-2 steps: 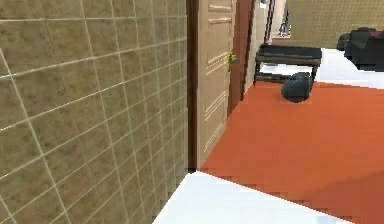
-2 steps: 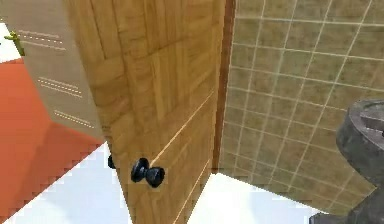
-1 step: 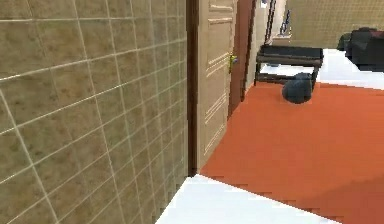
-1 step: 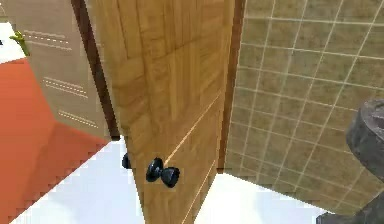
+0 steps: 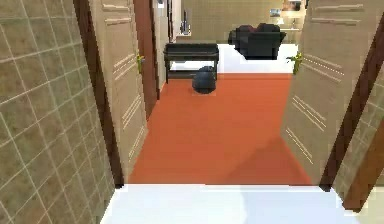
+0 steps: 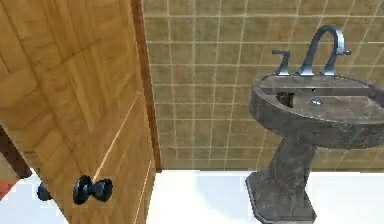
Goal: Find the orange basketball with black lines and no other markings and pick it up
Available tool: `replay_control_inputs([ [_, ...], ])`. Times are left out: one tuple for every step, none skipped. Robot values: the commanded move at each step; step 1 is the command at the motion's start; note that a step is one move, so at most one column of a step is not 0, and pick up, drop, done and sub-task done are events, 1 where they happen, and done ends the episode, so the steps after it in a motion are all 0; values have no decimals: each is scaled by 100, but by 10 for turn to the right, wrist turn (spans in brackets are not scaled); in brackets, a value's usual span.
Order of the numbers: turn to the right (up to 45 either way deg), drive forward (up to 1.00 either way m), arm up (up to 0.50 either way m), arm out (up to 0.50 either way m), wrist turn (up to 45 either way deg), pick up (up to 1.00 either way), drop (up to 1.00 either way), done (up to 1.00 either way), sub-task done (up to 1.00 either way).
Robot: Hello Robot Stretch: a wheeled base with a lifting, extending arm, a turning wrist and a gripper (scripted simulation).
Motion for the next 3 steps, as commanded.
replay_control_inputs([
  [0, 75, 0, 0, 0, 0, 0, 0, 0],
  [450, 0, 0, 0, 0, 0, 0, 0, 0],
  [60, 0, 0, 0, 0, 0, 0, 0, 0],
])
